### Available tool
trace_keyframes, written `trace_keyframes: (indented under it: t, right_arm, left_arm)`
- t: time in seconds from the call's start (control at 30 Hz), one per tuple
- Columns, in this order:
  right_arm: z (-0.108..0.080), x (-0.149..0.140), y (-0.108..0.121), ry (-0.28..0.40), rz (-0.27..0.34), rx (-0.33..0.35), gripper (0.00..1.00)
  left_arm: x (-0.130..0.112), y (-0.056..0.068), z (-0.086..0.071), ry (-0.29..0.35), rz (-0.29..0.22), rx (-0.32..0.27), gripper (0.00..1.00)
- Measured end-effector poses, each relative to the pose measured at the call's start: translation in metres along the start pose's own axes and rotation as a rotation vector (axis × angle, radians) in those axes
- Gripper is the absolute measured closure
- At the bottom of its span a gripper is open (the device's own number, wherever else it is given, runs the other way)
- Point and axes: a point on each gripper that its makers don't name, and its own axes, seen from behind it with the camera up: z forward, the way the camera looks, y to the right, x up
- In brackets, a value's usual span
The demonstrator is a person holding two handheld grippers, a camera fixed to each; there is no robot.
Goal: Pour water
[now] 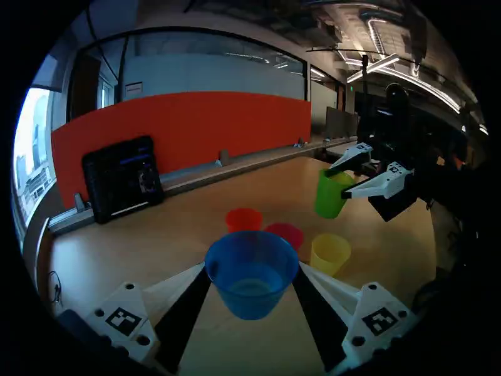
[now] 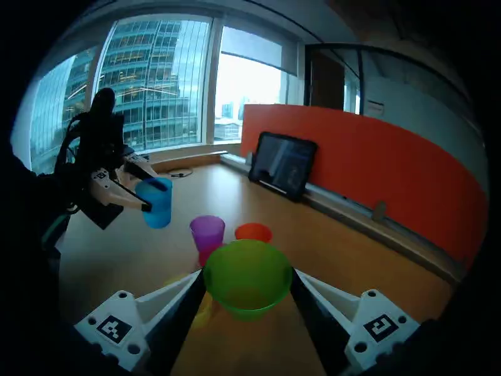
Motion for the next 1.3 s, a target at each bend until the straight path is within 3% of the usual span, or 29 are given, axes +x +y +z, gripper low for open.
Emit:
trace_keyframes:
  t: [0.4, 0.8, 1.3]
  right_arm:
    - [-0.018, 0.032, -0.007, 0.122, 0.015, -0.034, 0.06]
    - [-0.027, 0.058, -0.013, 0.216, -0.014, -0.065, 0.06]
    - [-0.032, 0.071, -0.020, 0.257, -0.025, -0.073, 0.06]
  left_arm:
    - [0.030, 0.013, -0.012, 0.101, -0.021, -0.003, 0.14]
    - [0.048, 0.018, -0.022, 0.160, -0.014, -0.005, 0.14]
    - [0.068, 0.022, -0.033, 0.225, 0.004, 0.000, 0.14]
